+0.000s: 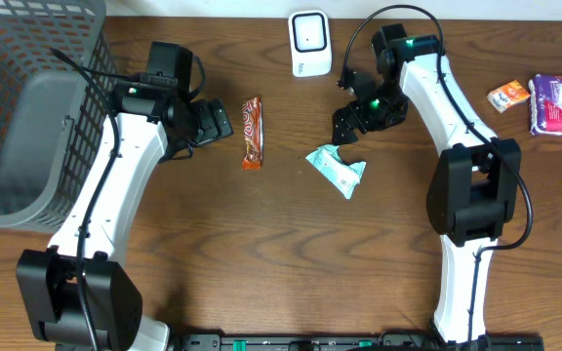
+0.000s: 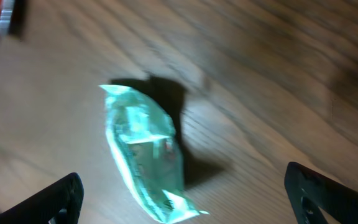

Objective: Scan the item barcode
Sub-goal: 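Lower the right gripper back over the wipes pack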

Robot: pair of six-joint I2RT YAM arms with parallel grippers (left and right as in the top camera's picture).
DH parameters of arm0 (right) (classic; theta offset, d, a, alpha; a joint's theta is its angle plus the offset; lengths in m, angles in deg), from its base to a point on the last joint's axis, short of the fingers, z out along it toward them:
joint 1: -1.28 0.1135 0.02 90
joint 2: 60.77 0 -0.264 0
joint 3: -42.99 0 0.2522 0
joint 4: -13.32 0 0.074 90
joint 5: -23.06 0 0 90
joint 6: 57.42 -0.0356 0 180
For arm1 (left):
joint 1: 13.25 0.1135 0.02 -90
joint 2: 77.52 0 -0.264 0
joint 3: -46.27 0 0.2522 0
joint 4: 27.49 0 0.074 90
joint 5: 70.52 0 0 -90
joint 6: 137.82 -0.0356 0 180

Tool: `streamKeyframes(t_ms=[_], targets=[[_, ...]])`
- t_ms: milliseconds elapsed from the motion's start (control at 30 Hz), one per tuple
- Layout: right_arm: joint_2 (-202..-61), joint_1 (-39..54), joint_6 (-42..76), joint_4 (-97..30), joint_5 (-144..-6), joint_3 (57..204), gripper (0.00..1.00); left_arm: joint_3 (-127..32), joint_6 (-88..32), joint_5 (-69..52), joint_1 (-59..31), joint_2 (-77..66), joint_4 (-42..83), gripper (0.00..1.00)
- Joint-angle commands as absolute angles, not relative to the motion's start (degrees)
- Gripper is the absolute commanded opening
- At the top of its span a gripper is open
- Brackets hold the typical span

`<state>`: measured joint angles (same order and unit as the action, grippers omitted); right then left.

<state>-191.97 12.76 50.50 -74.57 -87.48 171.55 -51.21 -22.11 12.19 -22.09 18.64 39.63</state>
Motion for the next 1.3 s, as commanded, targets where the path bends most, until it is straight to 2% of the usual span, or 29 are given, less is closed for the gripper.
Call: streamKeyframes(t_ms=[0,200,500,733,900,1000,1033,1133,1200,1267], targets=[[-191.5,12.0,56.0,-74.8,-97.1,171.7,0.99,-51.7,-22.0,12.9,-22.0,18.7,39.8,0.98],[-191.6,11.8,57.1,-74.8,-99.0,171.3,0.98,-51.7,-22.0,12.9,-22.0,18.7,39.8,0.98],[-191.7,11.8,61.2,-78.5,-98.5,170.0,0.83,-51.7,-22.0,12.9,-22.0,18.7,39.8,0.98],[-191.7,11.9,61.4,-74.2,-98.6,162.0,0.83,-51.7,-22.0,12.9,-22.0,18.7,39.8,0.98],[-191.7,12.3,61.4,-71.5,-100.3,157.2,0.77,-51.7,-22.0,12.9,-22.0,18.7,39.8,0.98],[-191.7,12.9,61.4,-70.4,-100.5,155.1,0.67,-51.7,-22.0,12.9,-22.0,18.7,39.8,0.98],[-191.7,13.1,61.3,-70.0,-100.5,154.5,0.59,-51.7,-22.0,12.9,-22.0,18.7,39.8,0.98],[-191.7,13.6,61.1,-69.7,-100.5,154.1,0.43,-51.7,-22.0,12.9,-22.0,18.7,39.8,0.98],[-191.7,14.0,59.7,-69.3,-100.5,154.1,0.29,-51.7,-22.0,12.9,-22.0,18.7,39.8,0.98],[-191.7,14.2,57.8,-68.6,-100.5,154.1,0.09,-51.7,-22.0,12.9,-22.0,18.7,39.8,0.98]])
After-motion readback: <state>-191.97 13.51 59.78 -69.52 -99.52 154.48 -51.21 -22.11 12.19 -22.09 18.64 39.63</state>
